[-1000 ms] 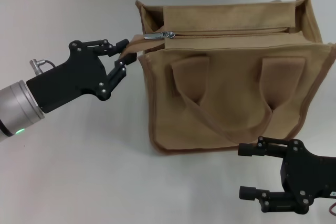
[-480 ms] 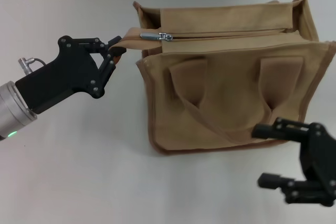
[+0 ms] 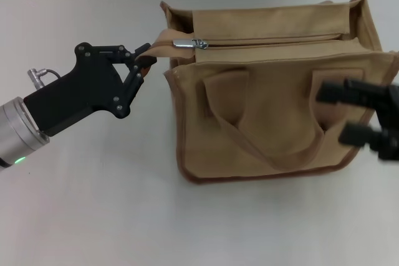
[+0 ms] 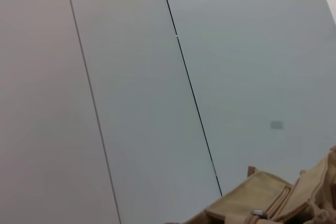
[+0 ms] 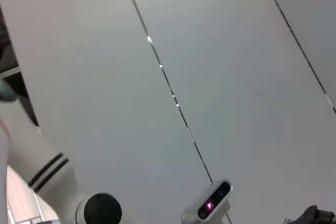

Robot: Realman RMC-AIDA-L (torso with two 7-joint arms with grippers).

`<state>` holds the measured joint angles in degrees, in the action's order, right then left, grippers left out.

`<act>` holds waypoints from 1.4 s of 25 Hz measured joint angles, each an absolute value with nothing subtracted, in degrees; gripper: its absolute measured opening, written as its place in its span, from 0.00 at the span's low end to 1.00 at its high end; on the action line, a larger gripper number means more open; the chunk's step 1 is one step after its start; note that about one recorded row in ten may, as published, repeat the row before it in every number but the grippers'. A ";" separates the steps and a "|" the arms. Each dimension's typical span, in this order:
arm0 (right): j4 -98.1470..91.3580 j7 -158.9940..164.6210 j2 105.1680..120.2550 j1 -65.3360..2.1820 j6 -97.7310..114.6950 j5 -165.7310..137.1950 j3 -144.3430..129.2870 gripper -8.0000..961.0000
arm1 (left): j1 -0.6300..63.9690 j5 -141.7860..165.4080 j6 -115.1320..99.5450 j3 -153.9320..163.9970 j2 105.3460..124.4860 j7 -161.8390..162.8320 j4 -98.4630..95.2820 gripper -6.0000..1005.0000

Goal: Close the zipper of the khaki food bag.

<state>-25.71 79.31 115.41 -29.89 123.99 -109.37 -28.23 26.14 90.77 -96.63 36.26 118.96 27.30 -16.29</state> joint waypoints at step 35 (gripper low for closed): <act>-35.12 137.49 111.11 -52.66 105.44 -110.15 -46.22 0.78 | 27.04 90.16 -98.07 36.03 119.00 27.15 -16.35 0.04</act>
